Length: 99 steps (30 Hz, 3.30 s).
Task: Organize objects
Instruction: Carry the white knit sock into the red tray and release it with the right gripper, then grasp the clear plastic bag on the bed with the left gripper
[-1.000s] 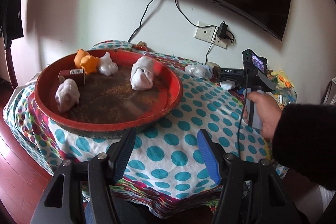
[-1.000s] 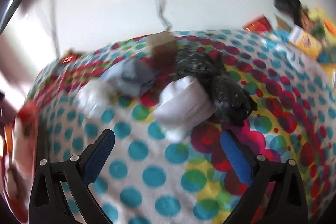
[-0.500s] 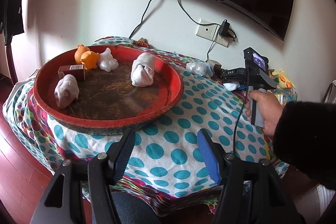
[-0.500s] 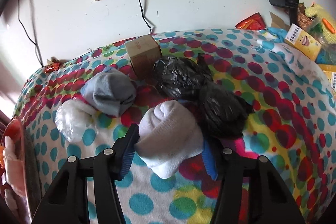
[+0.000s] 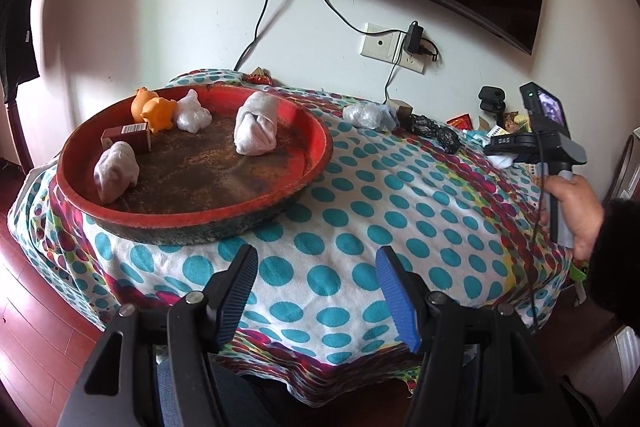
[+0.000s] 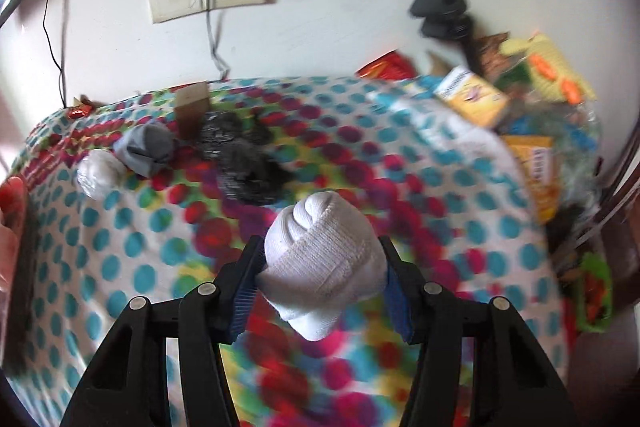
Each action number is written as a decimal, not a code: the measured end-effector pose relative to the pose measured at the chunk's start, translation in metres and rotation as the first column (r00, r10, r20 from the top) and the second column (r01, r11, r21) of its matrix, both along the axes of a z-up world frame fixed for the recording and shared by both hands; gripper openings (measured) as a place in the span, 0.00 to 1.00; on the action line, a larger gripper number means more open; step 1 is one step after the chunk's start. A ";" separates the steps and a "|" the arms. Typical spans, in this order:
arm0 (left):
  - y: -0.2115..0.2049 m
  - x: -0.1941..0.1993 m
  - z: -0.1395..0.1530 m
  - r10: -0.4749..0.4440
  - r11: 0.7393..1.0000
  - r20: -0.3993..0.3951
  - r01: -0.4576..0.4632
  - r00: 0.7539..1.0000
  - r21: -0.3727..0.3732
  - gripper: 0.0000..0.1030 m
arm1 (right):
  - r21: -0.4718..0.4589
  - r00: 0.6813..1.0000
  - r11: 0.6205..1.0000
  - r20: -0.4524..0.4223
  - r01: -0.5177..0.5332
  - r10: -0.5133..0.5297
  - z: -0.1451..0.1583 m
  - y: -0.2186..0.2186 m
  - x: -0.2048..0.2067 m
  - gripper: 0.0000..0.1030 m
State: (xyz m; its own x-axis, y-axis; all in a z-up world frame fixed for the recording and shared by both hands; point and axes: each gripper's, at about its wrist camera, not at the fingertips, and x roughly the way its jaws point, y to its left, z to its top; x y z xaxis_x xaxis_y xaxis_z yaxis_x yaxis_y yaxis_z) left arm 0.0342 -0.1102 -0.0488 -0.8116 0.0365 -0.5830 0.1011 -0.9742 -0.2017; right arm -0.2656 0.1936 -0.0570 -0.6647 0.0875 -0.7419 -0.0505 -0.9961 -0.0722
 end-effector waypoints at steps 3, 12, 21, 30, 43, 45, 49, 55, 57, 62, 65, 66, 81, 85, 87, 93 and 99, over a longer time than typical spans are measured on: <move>0.002 0.000 -0.002 -0.002 1.000 0.008 0.002 1.000 0.001 0.61 | 0.016 1.000 1.000 -0.012 0.001 -0.001 0.007 0.010 0.007 0.51; 0.000 0.001 -0.003 0.006 1.000 0.017 -0.006 1.000 0.020 0.61 | 0.050 0.999 0.999 -0.025 -0.020 0.021 0.012 0.006 0.020 0.51; -0.003 0.002 -0.003 0.014 0.999 0.026 -0.015 1.000 0.038 0.61 | 0.065 0.996 0.995 -0.038 -0.075 0.077 0.018 -0.021 0.031 0.51; -0.007 0.002 -0.006 0.036 0.997 0.041 -0.038 0.999 0.062 0.61 | 0.074 0.949 0.951 -0.075 -0.301 0.306 0.033 -0.118 0.050 0.52; -0.039 0.032 0.022 0.274 0.962 -0.158 -0.270 0.949 0.049 0.61 | 0.019 0.738 0.740 -0.046 -0.673 0.673 0.033 -0.284 0.097 0.53; -0.048 0.045 0.032 0.377 0.925 -0.231 -0.379 0.897 0.037 0.61 | 0.005 0.721 0.722 -0.036 -0.692 0.692 0.030 -0.297 0.101 0.53; -0.065 0.060 0.045 0.539 0.821 -0.336 -0.571 0.772 0.005 0.61 | -0.011 0.684 0.684 -0.013 -0.729 0.729 0.020 -0.318 0.112 0.53; -0.108 0.060 0.043 0.643 0.751 -0.275 -0.658 0.715 0.043 0.61 | -0.028 0.641 0.642 0.048 -0.766 0.766 -0.008 -0.342 0.125 0.53; -0.115 0.060 0.042 0.660 0.738 -0.263 -0.672 0.704 0.053 0.61 | -0.029 0.636 0.638 0.059 -0.769 0.769 -0.015 -0.346 0.128 0.53; -0.118 0.060 0.040 0.665 0.734 -0.262 -0.676 0.699 0.059 0.61 | -0.043 0.638 0.641 0.067 -0.767 0.767 -0.023 -0.352 0.128 0.53; -0.114 0.057 0.039 0.656 0.742 -0.256 -0.668 0.710 0.048 0.61 | -0.047 0.643 0.647 0.070 -0.761 0.762 -0.024 -0.352 0.126 0.53; -0.114 0.056 0.038 0.653 0.746 -0.250 -0.665 0.715 0.046 0.61 | -0.046 0.644 0.648 0.072 -0.760 0.761 -0.025 -0.351 0.124 0.53; -0.112 0.042 0.028 0.622 0.777 -0.174 -0.630 0.763 0.014 0.61 | -0.015 0.663 0.666 0.085 -0.746 0.744 -0.032 -0.352 0.121 0.55; -0.111 0.040 0.027 0.617 0.781 -0.165 -0.625 0.769 0.010 0.61 | -0.014 0.664 0.667 0.086 -0.745 0.743 -0.032 -0.351 0.120 0.56; -0.112 0.040 0.026 0.616 0.782 -0.163 -0.624 0.770 0.009 0.61 | -0.016 0.665 0.668 0.083 -0.744 0.742 -0.031 -0.350 0.120 0.56; -0.112 0.038 0.024 0.609 0.789 -0.144 -0.615 0.780 0.008 0.61 | 0.001 0.677 0.677 -0.022 -0.736 0.736 -0.004 -0.339 0.126 0.74; -0.109 0.035 0.022 0.588 0.805 -0.140 -0.593 0.797 0.006 0.61 | 0.054 0.757 0.776 -0.189 -0.628 0.626 0.040 -0.283 0.112 0.98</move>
State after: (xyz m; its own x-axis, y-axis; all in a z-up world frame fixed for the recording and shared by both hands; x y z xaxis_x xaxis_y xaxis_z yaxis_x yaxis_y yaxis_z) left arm 0.0694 -0.2195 -0.0264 -0.7361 -0.4936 -0.4631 0.6349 -0.7406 -0.2200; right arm -0.1539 -0.0895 -0.0165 -0.6922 -0.4056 -0.5969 0.5743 -0.8104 -0.1154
